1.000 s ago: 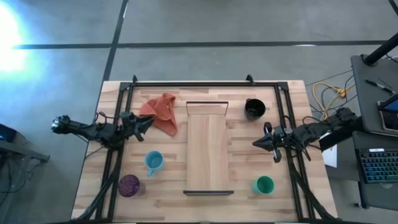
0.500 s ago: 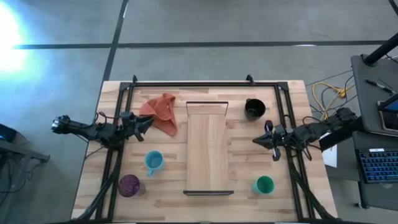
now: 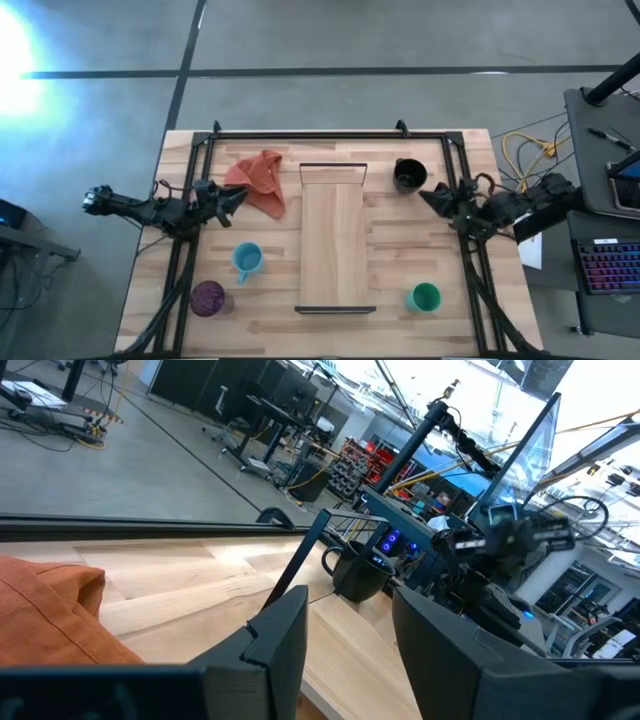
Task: Stack small to large cups/mugs on shelf
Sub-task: Put the black mug on the shelf
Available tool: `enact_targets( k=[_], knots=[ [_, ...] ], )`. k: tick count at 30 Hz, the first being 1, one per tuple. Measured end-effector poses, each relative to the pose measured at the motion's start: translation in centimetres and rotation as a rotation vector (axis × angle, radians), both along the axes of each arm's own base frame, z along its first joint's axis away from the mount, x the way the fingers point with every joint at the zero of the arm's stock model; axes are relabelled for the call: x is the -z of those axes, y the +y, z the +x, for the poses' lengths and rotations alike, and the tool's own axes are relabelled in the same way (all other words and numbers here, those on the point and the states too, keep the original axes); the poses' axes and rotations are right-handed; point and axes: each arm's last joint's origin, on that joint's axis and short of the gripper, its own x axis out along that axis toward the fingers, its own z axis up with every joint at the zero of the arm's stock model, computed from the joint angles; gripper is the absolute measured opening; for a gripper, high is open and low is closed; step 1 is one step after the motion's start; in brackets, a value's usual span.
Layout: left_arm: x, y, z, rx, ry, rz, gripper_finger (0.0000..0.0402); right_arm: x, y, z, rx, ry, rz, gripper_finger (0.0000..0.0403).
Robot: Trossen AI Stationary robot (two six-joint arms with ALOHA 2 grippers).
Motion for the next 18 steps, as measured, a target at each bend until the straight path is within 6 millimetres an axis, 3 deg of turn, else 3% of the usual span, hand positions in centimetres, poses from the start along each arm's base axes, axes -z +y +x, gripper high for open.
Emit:
enact_targets(
  k=[8,18],
  knots=[
    [-0.01,0.0,0.0,0.0,0.0,0.0,0.0135,-0.72,0.01,-0.3,-0.042,-0.081,-0.002,0.0009],
    [0.0,0.0,0.0,0.0,0.0,0.0,0.0135,-0.93,-0.28,-0.48,0.108,-0.037,-0.138,0.0009]
  ],
)
